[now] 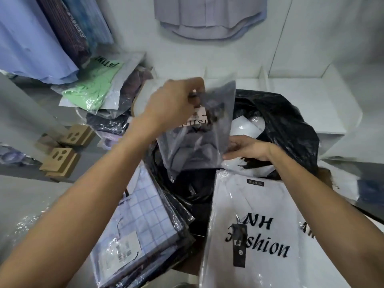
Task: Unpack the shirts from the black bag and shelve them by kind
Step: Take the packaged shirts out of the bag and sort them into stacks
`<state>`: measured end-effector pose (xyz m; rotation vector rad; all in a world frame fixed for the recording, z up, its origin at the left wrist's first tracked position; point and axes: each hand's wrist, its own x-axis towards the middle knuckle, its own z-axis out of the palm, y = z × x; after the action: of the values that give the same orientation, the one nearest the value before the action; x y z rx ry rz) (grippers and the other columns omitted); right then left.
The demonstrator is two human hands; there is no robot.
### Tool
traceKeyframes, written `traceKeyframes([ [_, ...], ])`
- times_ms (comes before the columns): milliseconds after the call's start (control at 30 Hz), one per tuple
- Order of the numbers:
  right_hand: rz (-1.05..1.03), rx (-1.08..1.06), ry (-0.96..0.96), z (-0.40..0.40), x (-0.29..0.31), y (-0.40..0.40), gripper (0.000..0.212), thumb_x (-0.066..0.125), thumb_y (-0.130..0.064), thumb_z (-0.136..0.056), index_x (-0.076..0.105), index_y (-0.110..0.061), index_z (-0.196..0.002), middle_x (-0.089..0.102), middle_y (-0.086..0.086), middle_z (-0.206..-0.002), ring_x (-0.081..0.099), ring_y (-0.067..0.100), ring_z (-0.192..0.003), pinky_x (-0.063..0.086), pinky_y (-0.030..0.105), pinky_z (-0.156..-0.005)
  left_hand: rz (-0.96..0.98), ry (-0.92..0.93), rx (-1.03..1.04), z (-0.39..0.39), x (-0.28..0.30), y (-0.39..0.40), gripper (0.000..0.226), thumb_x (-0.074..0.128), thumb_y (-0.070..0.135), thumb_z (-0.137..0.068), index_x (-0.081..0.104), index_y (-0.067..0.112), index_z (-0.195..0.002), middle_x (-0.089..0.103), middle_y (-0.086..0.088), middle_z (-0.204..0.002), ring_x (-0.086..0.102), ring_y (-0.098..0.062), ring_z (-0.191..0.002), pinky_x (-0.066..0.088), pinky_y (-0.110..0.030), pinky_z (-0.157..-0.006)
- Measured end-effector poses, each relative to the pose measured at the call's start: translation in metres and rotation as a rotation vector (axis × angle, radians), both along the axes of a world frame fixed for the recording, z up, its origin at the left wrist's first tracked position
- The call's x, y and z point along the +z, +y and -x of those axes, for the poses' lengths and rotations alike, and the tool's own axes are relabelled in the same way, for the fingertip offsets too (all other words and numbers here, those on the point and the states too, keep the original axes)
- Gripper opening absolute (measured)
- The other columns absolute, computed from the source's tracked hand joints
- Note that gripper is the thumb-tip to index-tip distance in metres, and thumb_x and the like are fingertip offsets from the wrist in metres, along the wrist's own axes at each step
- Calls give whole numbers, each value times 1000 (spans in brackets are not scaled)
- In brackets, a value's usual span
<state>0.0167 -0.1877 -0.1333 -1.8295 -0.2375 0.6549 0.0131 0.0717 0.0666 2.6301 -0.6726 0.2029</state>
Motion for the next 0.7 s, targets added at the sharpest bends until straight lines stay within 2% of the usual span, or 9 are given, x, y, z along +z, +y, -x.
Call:
traceKeyframes([
  [67, -61, -93, -33, 3, 7, 0, 48, 86, -32, -84, 66, -13, -123, 65, 26, -126, 60, 44, -124, 43, 60, -112, 71, -51, -36, -6, 40, 10, 13, 58, 15, -95, 62, 26, -101, 54, 15, -71, 50, -17, -75, 47, -34, -74],
  [133, -229, -256, -85, 8, 28, 4, 36, 80, -23, -85, 67, -9, -116, 74, 17, -115, 71, 31, -110, 53, 45, -104, 111, -22, -29, -10, 73, 20, 7, 60, 21, -99, 59, 24, -105, 53, 13, -71, 48, -16, -70, 44, -33, -71],
  [200, -383, -418, -140, 12, 55, 4, 27, 72, -10, -88, 68, -9, -115, 77, 6, -108, 73, 20, -98, 59, 32, -91, 249, 178, 5, -11, 94, 31, 15, 66, 31, -99, 53, 27, -108, 64, 7, -71, 59, -14, -65, 45, -28, -62],
  [300, -546, -586, -238, 14, 101, -2, 31, 77, -8, -80, 72, -11, -110, 79, 3, -100, 74, 18, -90, 61, 33, -87, 455, 431, 5, -17, 92, 45, 35, 75, 44, -86, 58, 27, -112, 76, 14, -77, 70, -3, -63, 49, -16, -51],
  [367, -634, -754, -314, 11, 126, -4, 27, 81, -6, -77, 73, -12, -102, 79, 2, -93, 74, 18, -85, 61, 35, -88, 626, 502, 70, -23, 66, 49, 33, 78, 38, -81, 66, 26, -110, 79, 15, -89, 72, 2, -69, 54, -14, -56],
  [433, -722, -893, -341, 6, 143, -8, 26, 85, -6, -77, 72, -12, -98, 79, 3, -90, 75, 18, -85, 61, 36, -89, 803, 606, 142, -25, 33, 50, 33, 81, 31, -79, 71, 17, -107, 79, -2, -105, 73, -6, -73, 61, -27, -73],
  [467, -729, -897, -333, 5, 148, -11, 31, 88, -11, -74, 72, -12, -101, 80, 3, -91, 75, 18, -87, 60, 36, -90, 891, 668, 149, -26, 17, 50, 40, 81, 30, -78, 72, 12, -112, 75, -12, -117, 74, -13, -79, 61, -34, -83],
  [533, -610, -804, -263, 8, 142, -19, 43, 91, -19, -63, 73, -13, -101, 80, 4, -94, 75, 19, -91, 60, 37, -92, 1051, 733, 136, -27, -9, 47, 41, 75, 22, -85, 69, 5, -123, 72, -19, -123, 74, -21, -88, 60, -38, -84],
  [700, -296, -701, -141, 28, 98, -17, 41, 90, 1, -68, 76, -4, -106, 79, 10, -102, 75, 24, -100, 59, 43, -96, 1157, 703, 168, -23, -50, 44, 23, 66, 11, -96, 67, 3, -117, 78, -8, -94, 75, -19, -75, 61, -32, -63],
])
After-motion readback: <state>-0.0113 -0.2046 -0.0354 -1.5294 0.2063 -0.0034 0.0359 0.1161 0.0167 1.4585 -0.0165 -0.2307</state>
